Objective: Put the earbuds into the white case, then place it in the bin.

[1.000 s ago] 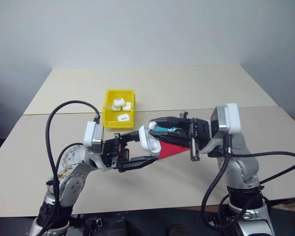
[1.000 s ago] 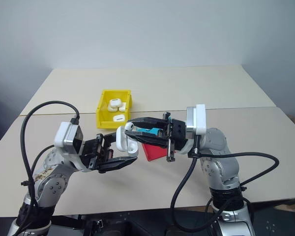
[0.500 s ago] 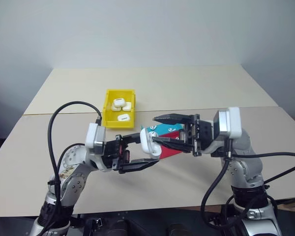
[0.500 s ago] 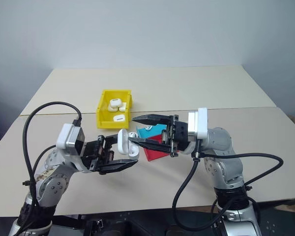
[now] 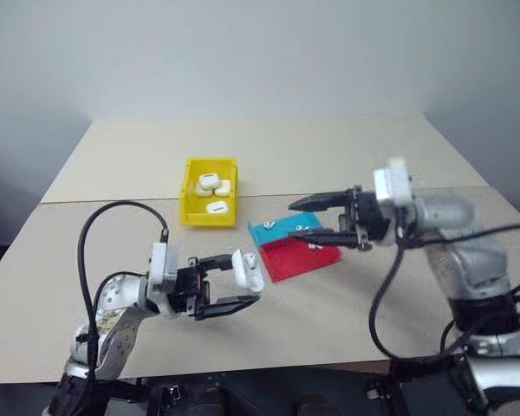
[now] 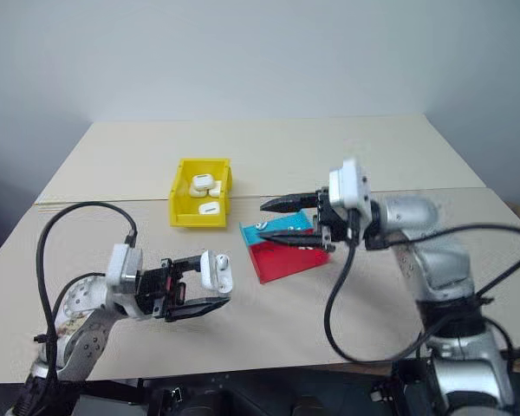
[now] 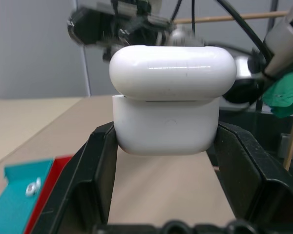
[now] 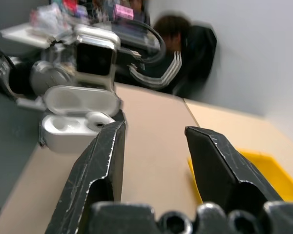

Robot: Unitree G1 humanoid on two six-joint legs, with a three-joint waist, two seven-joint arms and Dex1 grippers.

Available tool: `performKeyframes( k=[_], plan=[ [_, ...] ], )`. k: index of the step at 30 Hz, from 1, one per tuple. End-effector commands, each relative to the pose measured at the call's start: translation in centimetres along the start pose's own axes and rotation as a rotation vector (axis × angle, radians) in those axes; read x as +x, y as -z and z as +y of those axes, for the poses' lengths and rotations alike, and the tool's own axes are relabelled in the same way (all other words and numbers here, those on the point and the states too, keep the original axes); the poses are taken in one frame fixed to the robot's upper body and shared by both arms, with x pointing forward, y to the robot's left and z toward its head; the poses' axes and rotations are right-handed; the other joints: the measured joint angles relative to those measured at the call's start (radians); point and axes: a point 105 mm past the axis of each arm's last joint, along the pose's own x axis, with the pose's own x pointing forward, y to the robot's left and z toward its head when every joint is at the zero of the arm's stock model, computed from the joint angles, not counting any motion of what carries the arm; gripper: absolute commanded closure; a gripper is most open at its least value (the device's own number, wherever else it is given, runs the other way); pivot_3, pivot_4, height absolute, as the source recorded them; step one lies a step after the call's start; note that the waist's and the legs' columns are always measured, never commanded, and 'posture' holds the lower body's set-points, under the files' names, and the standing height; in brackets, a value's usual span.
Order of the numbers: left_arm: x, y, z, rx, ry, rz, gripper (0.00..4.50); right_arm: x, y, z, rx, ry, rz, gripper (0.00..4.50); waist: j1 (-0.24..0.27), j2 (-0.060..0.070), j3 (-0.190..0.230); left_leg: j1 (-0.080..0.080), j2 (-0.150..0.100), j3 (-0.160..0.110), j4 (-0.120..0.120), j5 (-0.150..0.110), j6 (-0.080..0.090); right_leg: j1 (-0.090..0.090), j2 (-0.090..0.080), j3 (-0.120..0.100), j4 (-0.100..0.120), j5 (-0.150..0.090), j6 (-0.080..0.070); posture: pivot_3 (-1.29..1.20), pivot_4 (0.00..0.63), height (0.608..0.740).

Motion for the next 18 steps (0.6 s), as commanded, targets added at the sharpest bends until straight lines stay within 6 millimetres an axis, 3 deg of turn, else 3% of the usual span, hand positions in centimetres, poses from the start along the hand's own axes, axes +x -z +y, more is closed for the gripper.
performKeyframes(
  k=[1,6,10,18],
  plan=[
    [-0.5,0.1,-0.2,0.060,-0.025,0.022,1.78,0.6,1.6,-2.1,0.019,-0.012,0.179,2.06,-0.002,0.000,0.000,0.000,0.000,0.000,0.000,0.000,0.000,0.000,0.000,0.000,0.000,0.000,0.000,0.00,0.150,0.740],
    [-0.6,0.5,-0.4,0.067,-0.090,0.013,1.78,2.6,4.4,-4.9,-0.282,-0.081,0.422,2.06,0.000,0.000,0.000,-0.001,0.000,0.001,-0.001,0.000,0.000,-0.001,0.000,0.000,-0.001,0.000,0.000,0.00,0.150,0.740],
    [-0.4,0.6,-0.7,0.071,-0.118,0.009,1.78,4.0,5.7,-6.8,-0.375,-0.128,0.535,2.06,0.000,0.000,0.001,-0.002,0.000,0.002,-0.001,0.000,0.000,-0.003,0.000,0.001,-0.001,0.000,0.000,0.00,0.150,0.740],
    [-0.4,0.6,-1.2,0.078,-0.164,0.011,1.78,3.9,8.3,-8.7,-0.612,-0.203,0.747,2.06,0.002,0.001,0.001,-0.002,0.000,0.002,-0.002,0.000,0.000,-0.003,-0.001,0.001,0.000,0.000,0.000,0.00,0.150,0.740]
  ],
)
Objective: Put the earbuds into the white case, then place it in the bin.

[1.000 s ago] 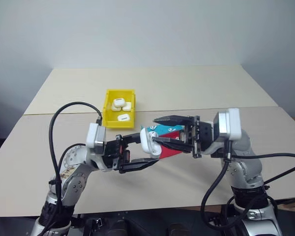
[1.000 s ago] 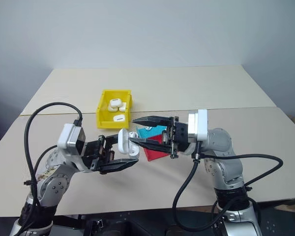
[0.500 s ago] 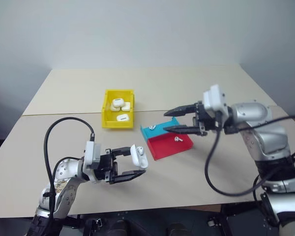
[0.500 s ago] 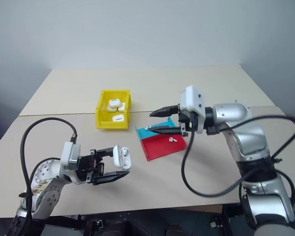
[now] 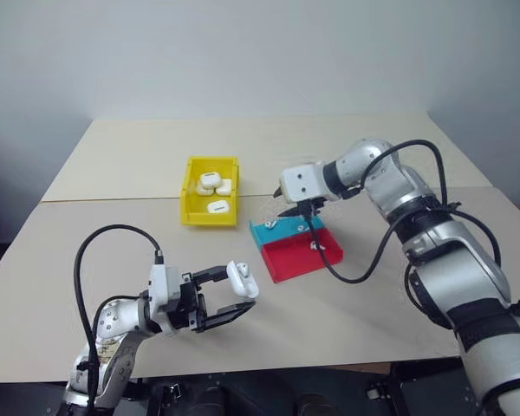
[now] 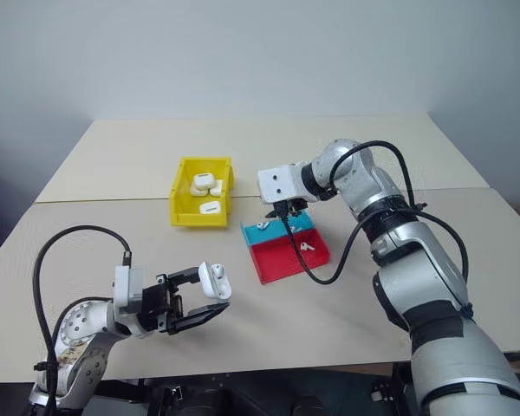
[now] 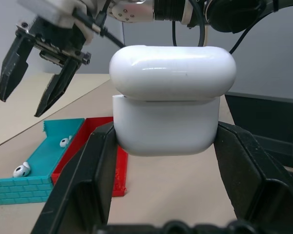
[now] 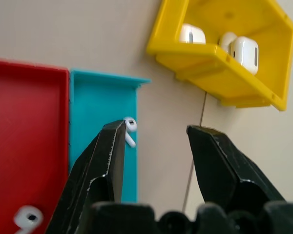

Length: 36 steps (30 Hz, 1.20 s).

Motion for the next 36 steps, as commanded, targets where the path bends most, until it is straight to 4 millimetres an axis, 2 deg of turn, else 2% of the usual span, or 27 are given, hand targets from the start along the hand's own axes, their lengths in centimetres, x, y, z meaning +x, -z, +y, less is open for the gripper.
performKeyframes(
  k=[1,6,18,36],
  plan=[
    [0.3,-0.9,-0.5,0.046,0.000,-0.024,1.78,-0.1,0.7,-0.5,-0.133,-0.005,0.087,2.06,-0.001,0.000,0.000,0.000,0.000,0.000,0.000,0.000,0.000,0.000,0.000,0.000,0.000,0.000,0.000,0.00,0.150,0.740],
    [0.4,-0.9,-0.5,0.049,-0.005,-0.023,1.78,0.6,2.5,0.2,-0.180,-0.039,0.199,2.06,-0.004,0.001,0.000,0.000,0.000,0.000,0.000,0.000,-0.001,-0.001,0.000,0.000,0.002,0.000,0.000,0.00,0.150,0.740],
    [0.6,-0.8,-0.4,0.050,0.011,-0.014,1.78,0.5,4.2,2.0,-0.181,-0.083,0.230,2.06,-0.005,0.001,0.001,0.000,0.000,0.000,0.000,0.000,-0.001,-0.001,0.000,0.001,0.003,0.000,0.000,0.00,0.150,0.740],
    [0.6,-0.5,0.0,0.057,0.022,-0.003,1.78,-0.9,4.4,4.4,-0.191,-0.200,0.156,2.06,-0.003,0.001,0.001,0.000,0.000,0.000,0.000,0.000,-0.001,-0.001,0.000,0.001,0.003,0.000,0.000,0.00,0.150,0.740]
  ],
)
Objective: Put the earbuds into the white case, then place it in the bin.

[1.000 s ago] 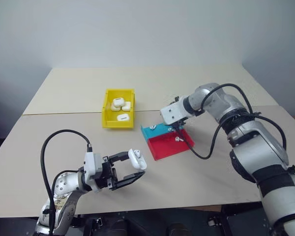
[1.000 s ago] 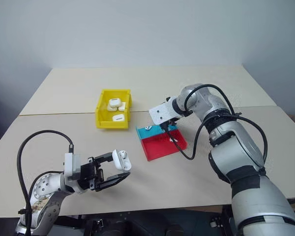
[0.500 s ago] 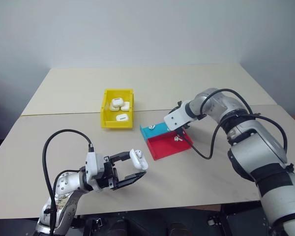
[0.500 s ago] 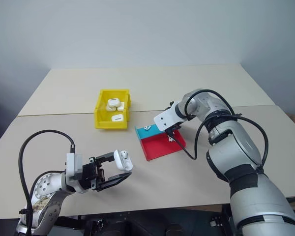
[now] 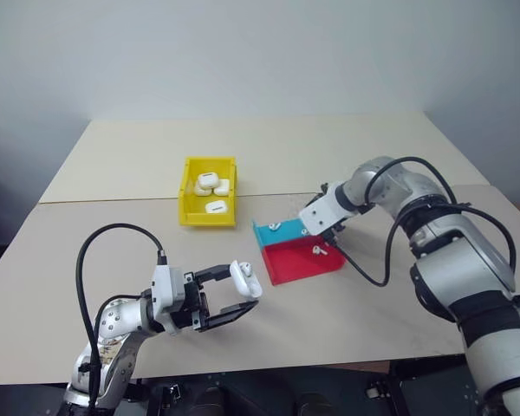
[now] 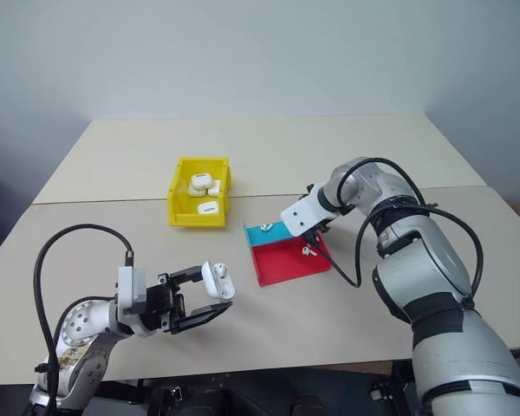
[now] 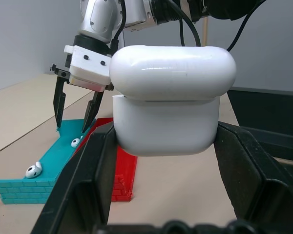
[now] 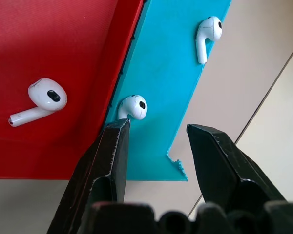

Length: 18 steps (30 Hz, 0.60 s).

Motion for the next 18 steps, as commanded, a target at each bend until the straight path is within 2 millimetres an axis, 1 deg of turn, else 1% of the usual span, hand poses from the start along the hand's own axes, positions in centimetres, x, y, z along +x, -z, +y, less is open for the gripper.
performKeyframes(
  k=[1,6,13,16,18],
  plan=[
    [0.2,-0.5,-0.1,0.030,0.016,-0.018,1.78,-1.0,-0.5,0.0,-0.030,0.011,-0.050,2.06,0.000,0.000,0.000,0.000,0.000,0.000,0.000,0.000,0.000,0.000,0.000,0.000,0.000,0.000,0.000,0.00,0.150,0.740],
    [0.1,-0.5,0.0,0.031,0.012,-0.011,1.78,-1.3,-0.5,0.9,-0.039,-0.011,-0.066,2.06,0.000,0.000,0.000,0.000,0.000,0.000,0.000,0.000,0.000,0.001,0.000,0.000,0.000,0.000,0.000,0.00,0.150,0.740],
    [0.1,-0.5,0.1,0.033,0.017,-0.009,1.78,-2.1,-0.5,2.1,0.000,-0.057,-0.087,2.06,0.000,0.000,0.000,0.000,0.000,0.000,0.000,0.000,0.000,0.001,0.000,0.000,0.000,0.000,0.000,0.00,0.150,0.740],
    [0.2,-0.5,0.2,0.033,0.019,-0.007,1.78,-2.5,-0.3,1.3,0.079,-0.035,-0.084,2.06,0.000,0.000,0.000,0.001,0.000,0.000,0.001,0.000,0.000,0.001,0.000,0.000,0.000,0.000,0.000,0.00,0.150,0.740],
    [0.2,-0.4,0.3,0.033,0.021,-0.006,1.78,-3.1,-0.6,0.6,0.145,-0.034,-0.108,2.06,0.000,0.000,0.000,0.001,0.000,0.000,0.001,0.000,0.000,0.001,0.000,0.000,0.000,0.000,0.000,0.00,0.150,0.740]
  ],
)
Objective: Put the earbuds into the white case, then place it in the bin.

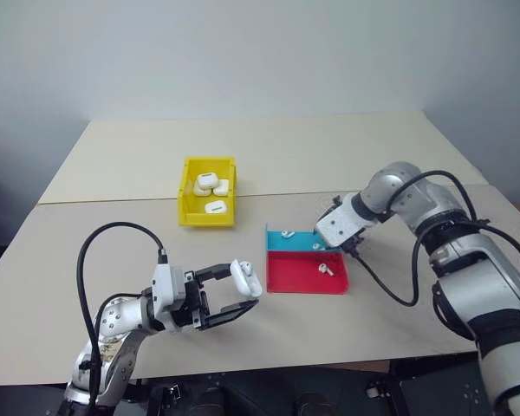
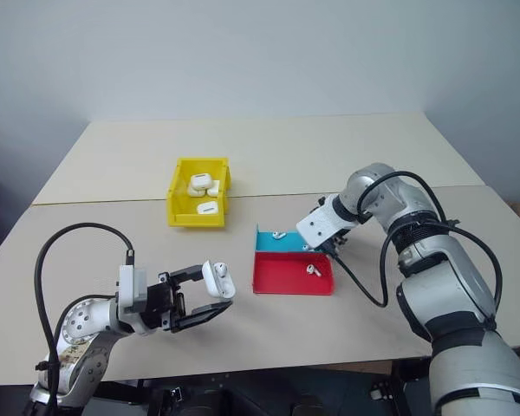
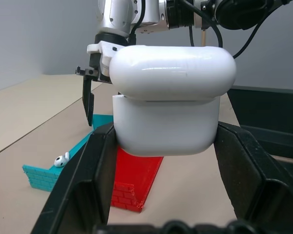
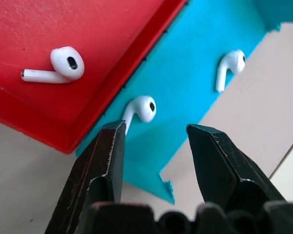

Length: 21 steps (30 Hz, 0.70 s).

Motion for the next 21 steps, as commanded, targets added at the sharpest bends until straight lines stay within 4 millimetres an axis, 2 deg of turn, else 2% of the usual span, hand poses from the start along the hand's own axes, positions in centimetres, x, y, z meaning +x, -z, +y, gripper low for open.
performKeyframes(
  k=[1,5,11,16,21],
  plan=[
    [0.1,-0.5,0.1,0.028,0.015,-0.009,1.78,-1.9,-0.8,-2.0,0.081,0.062,-0.048,2.06,0.000,0.000,0.000,0.000,0.000,0.000,0.000,0.000,0.000,0.000,0.000,0.000,0.000,0.000,0.000,0.00,0.150,0.740],
    [0.2,-0.4,0.1,0.026,0.016,-0.009,1.78,-1.7,-1.6,-4.2,0.168,0.135,-0.071,2.06,-0.003,0.000,0.000,0.000,0.000,0.000,0.000,0.000,0.000,0.000,0.000,0.000,0.000,0.000,0.000,0.00,0.150,0.740],
    [0.4,-0.4,0.0,0.024,0.012,-0.011,1.78,-0.1,-2.8,-6.1,0.189,0.164,-0.056,2.06,0.002,0.000,0.000,0.000,0.000,0.000,0.000,0.000,0.000,-0.001,0.000,0.000,0.002,0.000,0.000,0.00,0.150,0.740],
    [0.4,-0.3,0.0,0.024,0.003,-0.010,1.78,1.4,-3.6,-6.3,0.213,0.115,-0.061,2.06,0.002,0.000,0.000,0.000,0.000,0.000,0.000,0.000,0.000,-0.001,0.000,0.000,0.003,0.000,0.000,0.00,0.150,0.740],
    [0.4,-0.4,-0.1,0.026,-0.006,-0.010,1.78,2.5,-3.5,-6.5,0.232,0.121,-0.027,2.06,0.001,0.000,0.000,0.000,0.000,0.000,0.000,0.000,-0.001,-0.002,0.000,0.000,0.003,0.000,0.000,0.00,0.150,0.740]
  ],
)
